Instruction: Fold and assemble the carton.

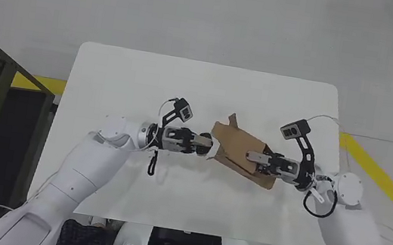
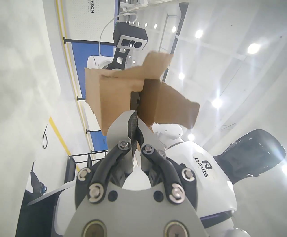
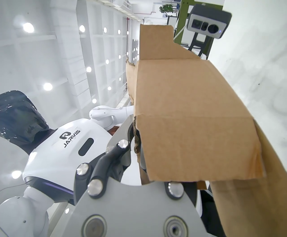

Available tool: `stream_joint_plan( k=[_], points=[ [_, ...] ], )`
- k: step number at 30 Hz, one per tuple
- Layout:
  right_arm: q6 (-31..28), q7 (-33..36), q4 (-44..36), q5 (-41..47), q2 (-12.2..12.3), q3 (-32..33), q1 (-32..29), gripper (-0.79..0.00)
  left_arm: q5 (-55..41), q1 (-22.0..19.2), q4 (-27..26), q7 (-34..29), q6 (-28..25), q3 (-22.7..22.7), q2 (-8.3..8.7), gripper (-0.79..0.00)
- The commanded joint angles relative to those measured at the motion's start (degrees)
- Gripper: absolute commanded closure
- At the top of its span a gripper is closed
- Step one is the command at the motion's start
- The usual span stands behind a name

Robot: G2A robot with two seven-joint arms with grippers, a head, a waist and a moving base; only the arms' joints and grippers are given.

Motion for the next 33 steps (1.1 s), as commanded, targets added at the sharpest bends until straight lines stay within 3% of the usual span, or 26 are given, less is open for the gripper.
stream_joint_plan(
  k=[1, 10, 19, 33],
  points=[
    [-0.1, -1.3, 0.4, -0.3, 0.0, 0.5, -0.1, 0.0, -0.3, 0.7, -0.6, -0.1, 0.1, -0.4, 0.14, 0.0],
    [-0.6, -5.9, 2.3, -1.6, 0.0, 1.4, -0.9, 0.0, -0.3, 2.4, -2.3, 0.1, 1.2, -1.1, 0.46, 0.0],
    [0.8, -8.0, -0.5, -4.3, -0.3, -0.8, -1.4, 0.0, -0.2, 1.0, -1.8, 0.3, 1.0, 0.2, 0.06, 0.0],
    [2.6, -3.8, -4.3, -4.9, -0.3, -2.5, -1.5, 0.0, -0.7, 1.1, -1.5, -0.2, 0.9, -0.5, 0.2, 0.0]
  ],
)
